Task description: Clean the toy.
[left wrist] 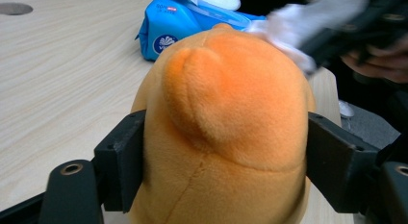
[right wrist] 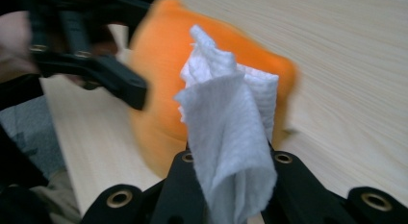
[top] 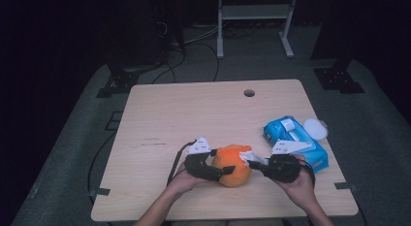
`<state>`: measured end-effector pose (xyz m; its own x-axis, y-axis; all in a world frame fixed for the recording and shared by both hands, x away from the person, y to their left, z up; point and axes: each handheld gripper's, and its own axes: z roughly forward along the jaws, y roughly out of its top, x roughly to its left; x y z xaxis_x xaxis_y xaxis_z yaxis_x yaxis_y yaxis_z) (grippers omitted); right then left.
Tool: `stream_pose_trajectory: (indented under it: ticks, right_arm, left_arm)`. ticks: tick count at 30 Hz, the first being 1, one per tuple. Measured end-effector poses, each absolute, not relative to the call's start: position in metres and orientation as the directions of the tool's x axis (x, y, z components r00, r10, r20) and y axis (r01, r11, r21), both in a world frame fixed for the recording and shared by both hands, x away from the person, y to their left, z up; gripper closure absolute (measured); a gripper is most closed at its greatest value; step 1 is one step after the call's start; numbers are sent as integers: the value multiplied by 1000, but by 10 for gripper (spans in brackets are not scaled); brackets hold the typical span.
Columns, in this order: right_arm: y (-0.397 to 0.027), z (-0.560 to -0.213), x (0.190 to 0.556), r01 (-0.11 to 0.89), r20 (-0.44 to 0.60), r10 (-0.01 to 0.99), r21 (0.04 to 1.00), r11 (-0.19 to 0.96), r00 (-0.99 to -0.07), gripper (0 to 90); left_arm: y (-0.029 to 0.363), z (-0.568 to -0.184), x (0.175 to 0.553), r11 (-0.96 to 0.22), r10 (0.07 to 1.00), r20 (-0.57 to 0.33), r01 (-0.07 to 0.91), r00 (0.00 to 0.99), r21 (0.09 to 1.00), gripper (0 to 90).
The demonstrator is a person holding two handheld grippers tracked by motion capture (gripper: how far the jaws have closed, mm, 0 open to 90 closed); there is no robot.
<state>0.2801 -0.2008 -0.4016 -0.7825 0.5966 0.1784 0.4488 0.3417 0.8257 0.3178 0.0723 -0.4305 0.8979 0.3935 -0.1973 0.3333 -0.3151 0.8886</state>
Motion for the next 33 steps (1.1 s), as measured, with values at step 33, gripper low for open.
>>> stream_pose_trajectory:
  ticks: [33]
  right_arm:
    - [-221,-408,291,485,210,619,815,318,-757,829]
  left_arm:
    - [67,-429,309,-378,307,-106,223,946,898,188]
